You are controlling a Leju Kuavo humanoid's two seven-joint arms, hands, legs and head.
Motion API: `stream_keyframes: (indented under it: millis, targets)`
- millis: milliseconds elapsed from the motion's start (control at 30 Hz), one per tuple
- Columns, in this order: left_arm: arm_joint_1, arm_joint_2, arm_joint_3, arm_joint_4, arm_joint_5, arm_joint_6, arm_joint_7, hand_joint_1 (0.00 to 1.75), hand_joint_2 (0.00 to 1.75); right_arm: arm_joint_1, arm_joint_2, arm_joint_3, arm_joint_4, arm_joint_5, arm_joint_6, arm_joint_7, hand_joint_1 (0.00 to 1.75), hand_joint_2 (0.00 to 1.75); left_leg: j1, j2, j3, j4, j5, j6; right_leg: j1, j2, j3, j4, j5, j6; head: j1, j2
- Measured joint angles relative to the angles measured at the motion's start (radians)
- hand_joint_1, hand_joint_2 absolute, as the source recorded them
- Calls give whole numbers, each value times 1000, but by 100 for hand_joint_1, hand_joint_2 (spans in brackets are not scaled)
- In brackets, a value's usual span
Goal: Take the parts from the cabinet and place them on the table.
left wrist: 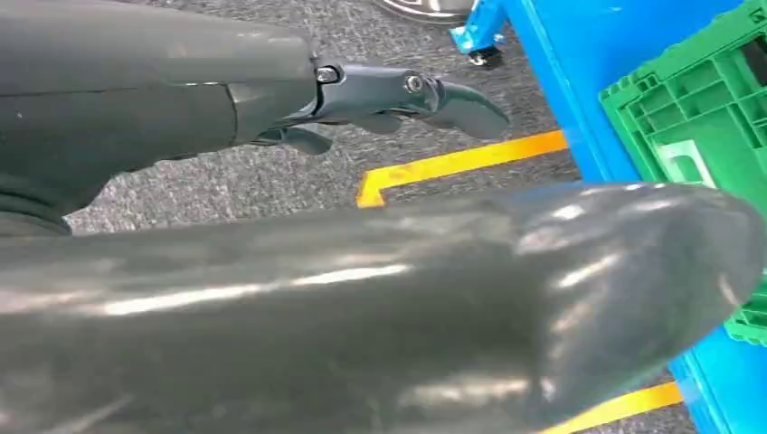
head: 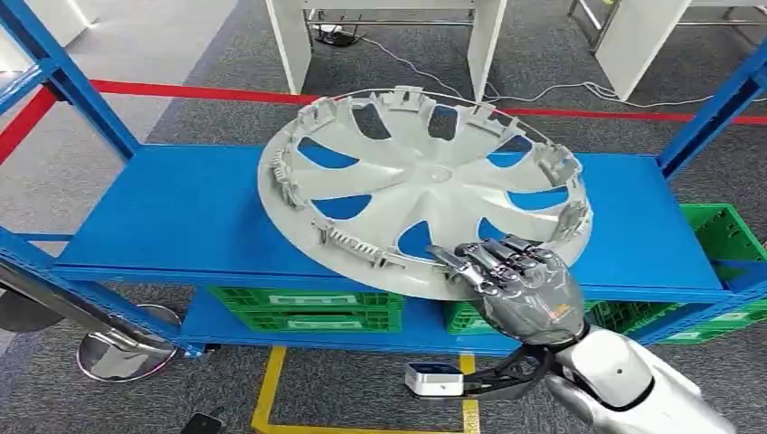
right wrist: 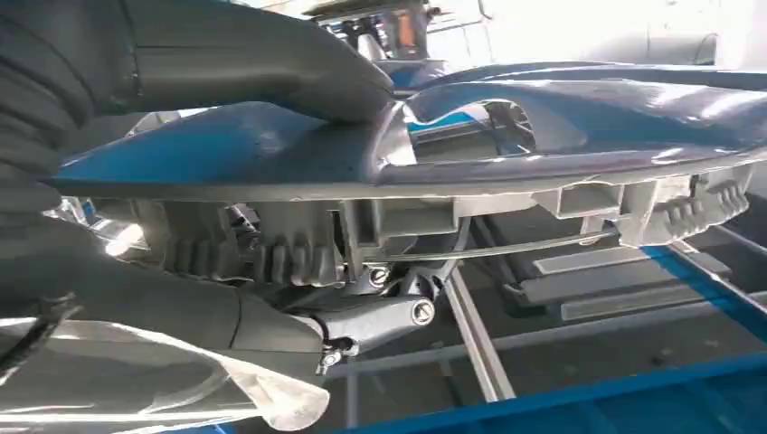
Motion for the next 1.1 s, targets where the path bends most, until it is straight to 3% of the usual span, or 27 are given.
stream_keyframes:
  millis: [867,1100]
  targets:
    - [-6,0,0,19,21,19,-15,0,0,3,-5,3,-2,0,-19,-2,175,175,0,0,0,0,0,0,0,0,0,0,0,0,0,0]
    - [-13,1,-19,25,0,54,-14,0,0,3,-5,3,-2,1,-34,-2,175,175,0,0,0,0,0,0,0,0,0,0,0,0,0,0]
